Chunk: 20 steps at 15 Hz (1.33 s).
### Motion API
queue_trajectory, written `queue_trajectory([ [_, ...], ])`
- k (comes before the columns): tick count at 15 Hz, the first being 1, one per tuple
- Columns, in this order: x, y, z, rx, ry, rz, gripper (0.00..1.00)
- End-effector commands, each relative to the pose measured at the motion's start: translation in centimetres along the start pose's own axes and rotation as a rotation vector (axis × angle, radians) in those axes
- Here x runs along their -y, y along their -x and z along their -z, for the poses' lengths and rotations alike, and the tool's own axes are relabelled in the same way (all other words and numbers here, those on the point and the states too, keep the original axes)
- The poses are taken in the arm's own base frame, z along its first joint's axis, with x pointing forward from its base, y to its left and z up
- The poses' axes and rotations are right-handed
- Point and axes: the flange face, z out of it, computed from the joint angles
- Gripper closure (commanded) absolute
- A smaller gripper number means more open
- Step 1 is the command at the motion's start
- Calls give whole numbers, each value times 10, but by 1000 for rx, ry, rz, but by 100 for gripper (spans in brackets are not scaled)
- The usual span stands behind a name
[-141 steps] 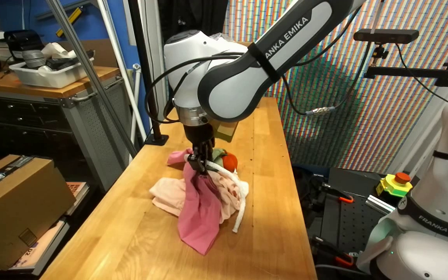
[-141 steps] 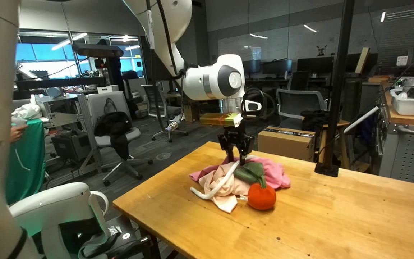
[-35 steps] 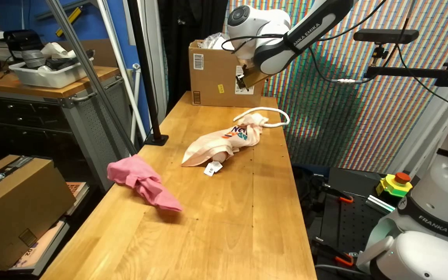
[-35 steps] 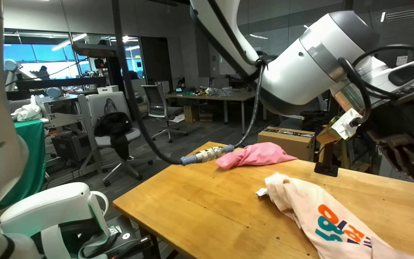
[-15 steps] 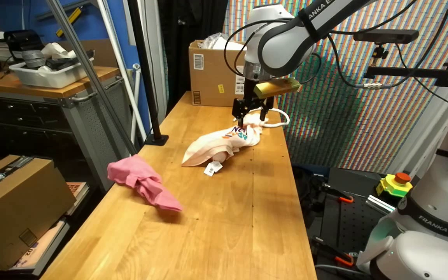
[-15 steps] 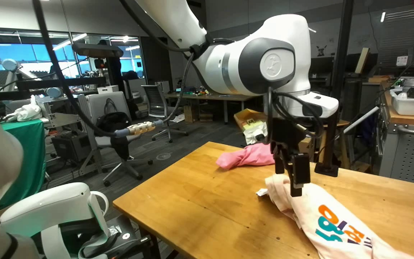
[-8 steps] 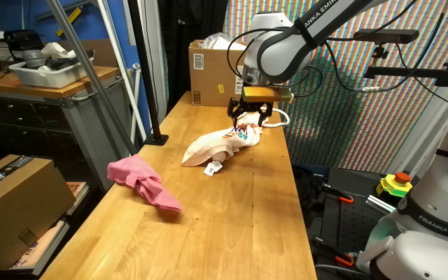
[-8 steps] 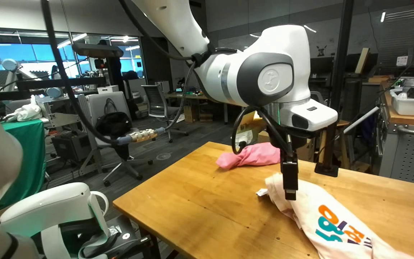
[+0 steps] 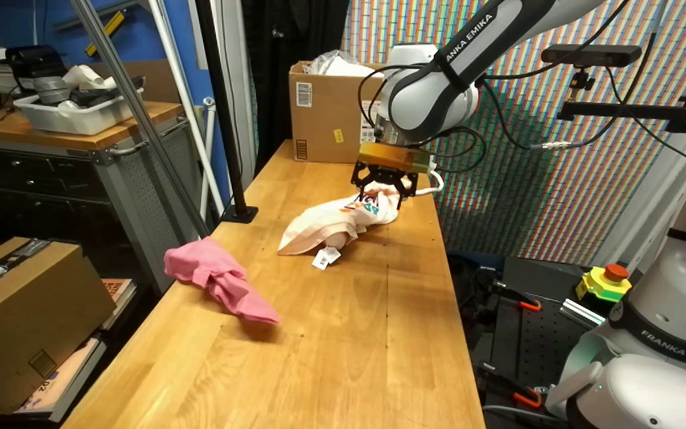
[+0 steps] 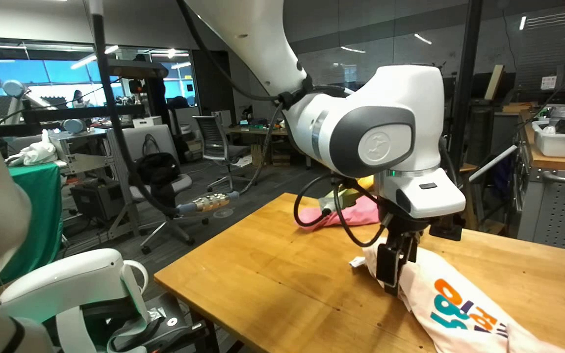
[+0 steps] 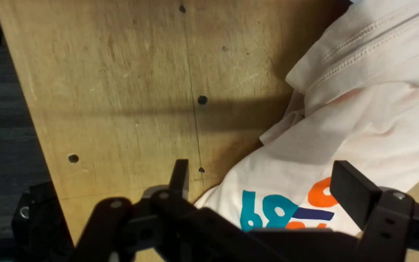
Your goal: Spread the objects across on the table
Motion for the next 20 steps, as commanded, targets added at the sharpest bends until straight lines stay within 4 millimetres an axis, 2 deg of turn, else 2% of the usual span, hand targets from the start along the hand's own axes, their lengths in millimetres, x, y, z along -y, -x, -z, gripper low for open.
queue_trajectory([
  [1,7,-4,-9,30,-60,-108,0],
  [5,7,-6,-27,33,-66,-145,0],
  [13,15,-5,-65,-21,-34,-87,0],
  [16,20,-8,-71,-57,-22,-50,0],
  [20,29,-20,-67,-136,-18,-7,0],
])
